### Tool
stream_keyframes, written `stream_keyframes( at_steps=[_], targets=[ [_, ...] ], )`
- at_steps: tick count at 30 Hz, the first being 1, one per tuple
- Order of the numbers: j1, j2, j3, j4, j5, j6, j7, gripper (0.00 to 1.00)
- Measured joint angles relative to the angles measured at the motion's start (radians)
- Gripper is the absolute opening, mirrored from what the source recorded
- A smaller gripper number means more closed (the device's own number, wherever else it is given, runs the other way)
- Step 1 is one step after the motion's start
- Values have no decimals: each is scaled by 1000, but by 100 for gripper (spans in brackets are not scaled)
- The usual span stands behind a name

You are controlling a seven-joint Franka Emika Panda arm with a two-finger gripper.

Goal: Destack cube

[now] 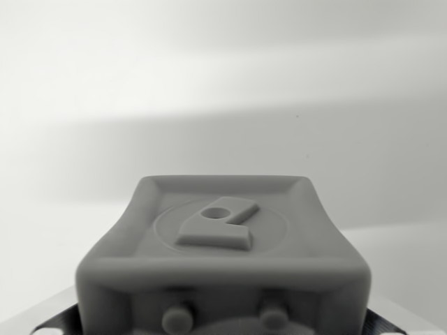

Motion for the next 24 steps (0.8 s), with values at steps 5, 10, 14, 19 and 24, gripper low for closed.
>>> stream_keyframes(
  at_steps=[5, 10, 14, 19, 24],
  targets=[
    [-1, 36, 1, 8, 1, 28, 0, 0],
    [-2, 65, 3, 13, 1, 52, 0, 0],
    [-3, 89, 4, 20, 1, 70, 0, 0],
    [-5, 112, 6, 25, 1, 88, 0, 0],
    [-6, 131, 7, 31, 1, 101, 0, 0]
  ],
)
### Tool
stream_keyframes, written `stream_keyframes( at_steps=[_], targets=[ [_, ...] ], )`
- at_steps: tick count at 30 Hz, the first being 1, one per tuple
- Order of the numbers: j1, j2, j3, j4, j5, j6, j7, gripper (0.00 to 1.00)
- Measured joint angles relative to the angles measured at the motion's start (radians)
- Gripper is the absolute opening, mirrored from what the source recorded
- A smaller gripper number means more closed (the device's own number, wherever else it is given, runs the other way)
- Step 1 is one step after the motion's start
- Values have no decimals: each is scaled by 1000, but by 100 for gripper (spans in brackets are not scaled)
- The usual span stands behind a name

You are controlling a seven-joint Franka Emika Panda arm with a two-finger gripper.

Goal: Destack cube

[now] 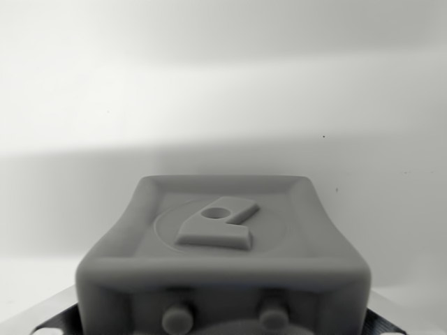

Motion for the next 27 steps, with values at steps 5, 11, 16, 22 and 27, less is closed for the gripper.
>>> stream_keyframes(
  at_steps=[5, 11, 16, 22, 27],
  targets=[
    [-1, 14, 1, 4, 0, 9, 0, 0],
    [-1, 21, 1, 6, 0, 16, 0, 0],
    [-1, 21, 1, 6, 0, 17, 0, 100],
    [-1, 21, 1, 7, 0, 17, 0, 100],
    [-1, 21, 1, 7, 0, 17, 0, 100]
  ],
)
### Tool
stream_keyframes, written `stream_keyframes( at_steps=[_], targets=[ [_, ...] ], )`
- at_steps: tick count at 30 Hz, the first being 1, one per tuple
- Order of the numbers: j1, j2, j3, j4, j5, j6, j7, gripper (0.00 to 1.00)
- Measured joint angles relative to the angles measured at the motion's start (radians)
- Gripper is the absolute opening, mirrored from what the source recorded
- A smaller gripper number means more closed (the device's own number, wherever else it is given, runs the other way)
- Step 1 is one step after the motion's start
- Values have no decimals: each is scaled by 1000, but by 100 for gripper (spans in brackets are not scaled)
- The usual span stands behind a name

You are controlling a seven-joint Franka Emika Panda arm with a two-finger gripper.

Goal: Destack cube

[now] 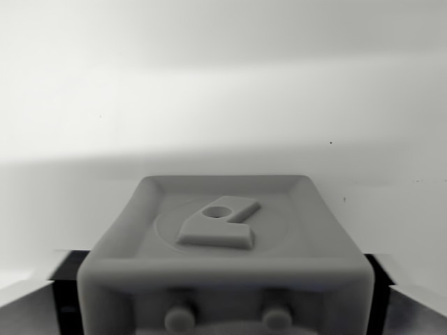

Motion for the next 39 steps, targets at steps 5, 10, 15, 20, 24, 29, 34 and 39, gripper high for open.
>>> stream_keyframes(
  at_steps=[5, 10, 15, 20, 24, 29, 34, 39],
  targets=[
    [0, 0, 0, 0, 0, 0, 0, 100],
    [0, 0, 0, 0, 0, 0, 0, 100],
    [0, 0, 0, 0, 0, 0, 0, 100],
    [0, 0, 0, 0, 0, 0, 0, 100],
    [0, -4, 0, -1, 0, -2, 0, 100],
    [0, -26, 0, -6, 0, -17, 0, 100],
    [0, -56, 0, -14, 0, -38, 0, 100],
    [1, -95, 0, -24, 0, -68, 0, 100]
  ],
)
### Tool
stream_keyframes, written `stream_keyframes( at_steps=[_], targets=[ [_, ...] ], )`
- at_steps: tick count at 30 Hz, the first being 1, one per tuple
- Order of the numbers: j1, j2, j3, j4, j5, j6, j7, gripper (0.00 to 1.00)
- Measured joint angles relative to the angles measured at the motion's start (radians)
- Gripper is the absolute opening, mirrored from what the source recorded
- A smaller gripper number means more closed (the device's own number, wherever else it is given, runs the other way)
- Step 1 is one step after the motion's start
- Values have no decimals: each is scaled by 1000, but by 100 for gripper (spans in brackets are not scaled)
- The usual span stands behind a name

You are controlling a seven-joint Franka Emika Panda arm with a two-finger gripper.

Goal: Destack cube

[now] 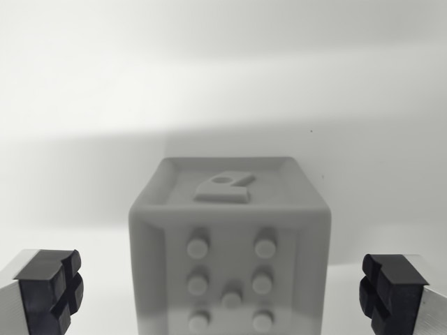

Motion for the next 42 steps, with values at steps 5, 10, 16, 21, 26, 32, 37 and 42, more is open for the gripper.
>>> stream_keyframes(
  at_steps=[5, 10, 16, 21, 26, 32, 37, 42],
  targets=[
    [0, -46, -1, -9, 0, -36, 0, 100],
    [1, -98, -2, -18, -1, -77, 0, 100],
    [1, -160, -2, -24, -2, -133, 1, 100],
    [1, -213, -2, -26, -3, -184, 2, 100],
    [1, -273, -2, -26, -4, -243, 3, 100],
    [1, -328, -2, -21, -5, -305, 4, 100],
    [1, -380, -2, -10, -6, -366, 5, 100],
    [1, -418, -2, 3, -7, -418, 5, 100]
  ],
)
